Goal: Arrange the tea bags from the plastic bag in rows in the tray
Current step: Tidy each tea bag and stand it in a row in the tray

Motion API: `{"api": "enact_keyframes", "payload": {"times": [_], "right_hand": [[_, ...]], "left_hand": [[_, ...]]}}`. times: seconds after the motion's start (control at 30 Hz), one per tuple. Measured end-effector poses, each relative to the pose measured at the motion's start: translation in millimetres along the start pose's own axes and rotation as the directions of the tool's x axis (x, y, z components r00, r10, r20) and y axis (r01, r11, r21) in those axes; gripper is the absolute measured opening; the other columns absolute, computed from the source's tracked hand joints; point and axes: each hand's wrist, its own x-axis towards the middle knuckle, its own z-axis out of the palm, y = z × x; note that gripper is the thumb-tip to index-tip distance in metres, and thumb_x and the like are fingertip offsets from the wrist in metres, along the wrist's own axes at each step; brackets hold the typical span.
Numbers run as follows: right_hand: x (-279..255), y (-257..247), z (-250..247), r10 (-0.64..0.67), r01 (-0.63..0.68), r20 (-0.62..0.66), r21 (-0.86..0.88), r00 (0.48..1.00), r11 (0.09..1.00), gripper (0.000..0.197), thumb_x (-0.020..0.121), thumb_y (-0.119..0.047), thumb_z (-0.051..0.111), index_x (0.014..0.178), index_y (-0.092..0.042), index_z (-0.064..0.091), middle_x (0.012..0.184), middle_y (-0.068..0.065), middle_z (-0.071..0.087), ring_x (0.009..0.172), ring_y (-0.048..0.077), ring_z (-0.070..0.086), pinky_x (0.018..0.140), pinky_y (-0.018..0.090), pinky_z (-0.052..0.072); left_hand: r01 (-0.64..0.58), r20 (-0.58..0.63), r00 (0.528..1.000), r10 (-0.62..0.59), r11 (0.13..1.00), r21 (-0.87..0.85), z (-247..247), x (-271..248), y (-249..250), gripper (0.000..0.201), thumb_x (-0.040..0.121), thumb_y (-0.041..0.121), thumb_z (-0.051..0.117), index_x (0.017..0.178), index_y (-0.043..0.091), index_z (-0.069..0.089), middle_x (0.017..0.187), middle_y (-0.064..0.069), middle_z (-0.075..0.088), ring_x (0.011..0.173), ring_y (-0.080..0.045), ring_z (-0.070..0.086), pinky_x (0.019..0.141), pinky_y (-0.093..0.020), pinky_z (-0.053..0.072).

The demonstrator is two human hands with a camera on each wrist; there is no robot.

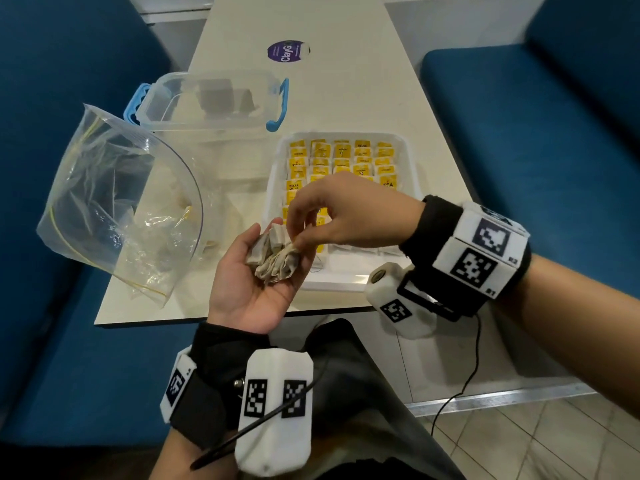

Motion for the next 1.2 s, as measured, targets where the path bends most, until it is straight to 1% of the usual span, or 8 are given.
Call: {"api": "enact_keyframes", "payload": {"times": [0.23,0.37,0.47,0.6,0.77,0.9,1.13,1.2], "right_hand": [[-5.5,7.1,-2.5,0.036,-0.033,-0.011,0.159,0.999,0.987,0.003,0.09,-0.019,0.056,0.092,-0.018,0.059,0.09,0.0,0.063,0.073,0.012,0.059,0.06,0.007,0.04],[-8.0,8.3,-6.4,0.078,-0.1,0.086,0.289,0.993,0.952,0.003,0.094,-0.017,0.051,0.094,-0.015,0.053,0.09,0.005,0.06,0.078,0.024,0.066,0.068,0.028,0.057],[-8.7,8.9,-8.1,0.104,-0.126,0.075,0.425,0.992,0.896,0.005,0.092,-0.011,0.054,0.088,-0.014,0.056,0.087,0.01,0.061,0.079,0.024,0.067,0.071,0.036,0.059],[-5.3,8.9,-5.6,0.179,-0.167,0.031,0.536,0.983,0.828,0.006,0.084,-0.006,0.065,0.083,-0.011,0.061,0.083,0.012,0.06,0.063,0.01,0.062,0.063,0.023,0.056],[-1.0,5.9,0.5,0.287,-0.25,0.041,0.616,0.957,0.747,0.01,0.08,-0.006,0.069,0.073,-0.009,0.062,0.066,0.003,0.055,0.055,0.006,0.052,0.052,0.013,0.046],[1.9,1.7,1.2,0.291,-0.305,0.134,0.657,0.947,0.69,0.01,0.084,-0.009,0.065,0.075,-0.006,0.062,0.063,0.002,0.061,0.058,0.009,0.058,0.061,0.019,0.054],[9.5,-8.3,2.3,0.336,-0.34,0.112,0.551,0.935,0.762,0.02,0.084,-0.005,0.062,0.064,-0.006,0.058,0.074,0.015,0.057,0.071,0.023,0.057,0.082,0.039,0.055],[11.3,-9.7,4.1,0.348,-0.355,0.114,0.515,0.931,0.78,0.021,0.084,-0.005,0.059,0.063,-0.007,0.057,0.073,0.014,0.057,0.071,0.023,0.058,0.08,0.038,0.055]], "left_hand": [[0.043,0.029,0.999,-0.042,0.998,-0.038,1.5,2.3,-2.1,0.061,0.077,0.026,0.052,0.136,0.012,0.047,0.119,-0.015,0.059,0.087,-0.027,0.066,0.057,-0.033,0.058],[0.053,0.006,0.999,-0.053,0.998,-0.017,0.0,3.5,-2.2,0.042,0.078,0.027,0.052,0.117,0.012,0.057,0.133,-0.014,0.054,0.114,-0.026,0.057,0.058,-0.031,0.058],[0.049,0.017,0.999,-0.049,0.999,-0.019,0.9,3.4,-3.8,0.027,0.076,0.026,0.054,0.097,0.011,0.061,0.109,-0.015,0.062,0.083,-0.025,0.065,0.058,-0.029,0.058],[0.057,0.038,0.998,-0.055,0.997,-0.043,-0.9,7.1,-3.9,0.045,0.078,0.026,0.054,0.122,0.014,0.052,0.103,-0.013,0.057,0.071,-0.024,0.065,0.056,-0.028,0.056],[0.032,0.056,0.998,-0.029,0.998,-0.048,-0.5,8.8,-6.8,0.046,0.077,0.026,0.054,0.121,0.012,0.05,0.101,-0.012,0.056,0.072,-0.022,0.062,0.056,-0.028,0.056],[-0.016,0.03,0.999,0.017,0.999,-0.032,1.1,6.9,-8.3,0.034,0.074,0.025,0.054,0.101,0.005,0.061,0.091,-0.015,0.066,0.066,-0.024,0.066,0.066,-0.033,0.057],[-0.004,0.022,1.0,0.005,0.999,-0.042,0.1,5.3,-6.9,0.033,0.08,0.026,0.053,0.078,-0.002,0.072,0.088,-0.019,0.069,0.067,-0.027,0.067,0.062,-0.034,0.057],[0.007,0.019,1.0,-0.006,0.999,-0.043,0.6,4.3,-6.1,0.031,0.083,0.027,0.051,0.084,0.001,0.068,0.085,-0.018,0.069,0.064,-0.027,0.067,0.062,-0.034,0.056]]}}
